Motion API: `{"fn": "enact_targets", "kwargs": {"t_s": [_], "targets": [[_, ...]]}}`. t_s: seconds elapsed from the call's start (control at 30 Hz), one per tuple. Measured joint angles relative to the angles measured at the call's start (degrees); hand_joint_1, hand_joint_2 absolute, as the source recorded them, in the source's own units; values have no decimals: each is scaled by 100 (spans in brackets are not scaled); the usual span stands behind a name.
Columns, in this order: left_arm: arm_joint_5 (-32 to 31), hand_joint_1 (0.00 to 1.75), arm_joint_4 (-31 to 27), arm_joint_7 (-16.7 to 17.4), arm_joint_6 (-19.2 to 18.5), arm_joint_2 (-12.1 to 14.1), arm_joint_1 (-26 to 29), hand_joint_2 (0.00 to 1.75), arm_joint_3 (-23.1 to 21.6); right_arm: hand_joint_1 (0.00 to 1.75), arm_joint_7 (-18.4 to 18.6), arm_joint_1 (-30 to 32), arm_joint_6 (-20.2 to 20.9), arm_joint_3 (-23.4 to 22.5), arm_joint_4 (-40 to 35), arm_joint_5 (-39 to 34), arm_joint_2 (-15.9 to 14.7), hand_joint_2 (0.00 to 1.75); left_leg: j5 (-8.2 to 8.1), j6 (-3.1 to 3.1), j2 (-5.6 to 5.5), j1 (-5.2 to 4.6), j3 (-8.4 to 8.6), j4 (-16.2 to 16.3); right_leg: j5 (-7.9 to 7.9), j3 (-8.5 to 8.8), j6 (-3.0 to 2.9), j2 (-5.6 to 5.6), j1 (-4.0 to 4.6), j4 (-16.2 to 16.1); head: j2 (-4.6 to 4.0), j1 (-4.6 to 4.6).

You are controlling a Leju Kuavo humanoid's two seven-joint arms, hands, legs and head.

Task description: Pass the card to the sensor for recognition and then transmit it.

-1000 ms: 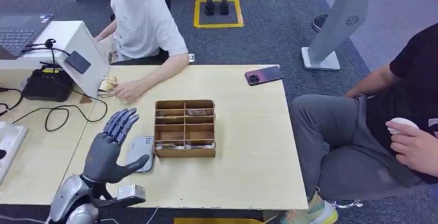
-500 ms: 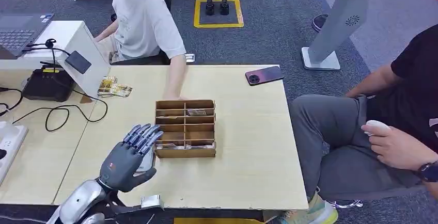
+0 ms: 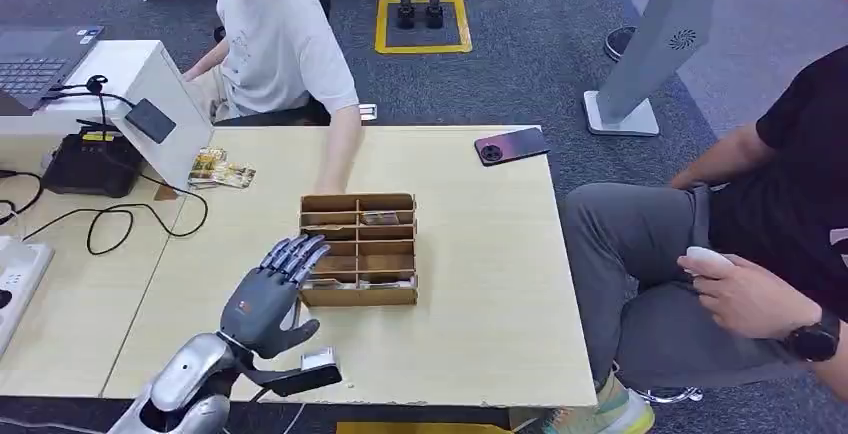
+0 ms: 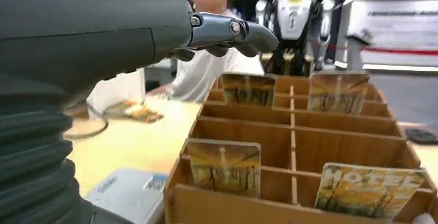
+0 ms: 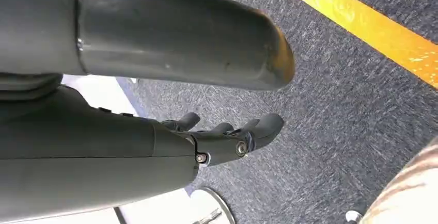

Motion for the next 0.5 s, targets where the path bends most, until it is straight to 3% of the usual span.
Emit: {"fn": "enact_targets", "kwargs": {"t_s": [0.5], "targets": [[16, 0, 485, 175, -4, -199, 0, 175, 4, 0, -50, 5, 2, -7, 0, 74, 0, 0, 0, 0, 0, 0, 0, 0, 0, 1, 0, 0, 0, 0, -2, 0]]}}
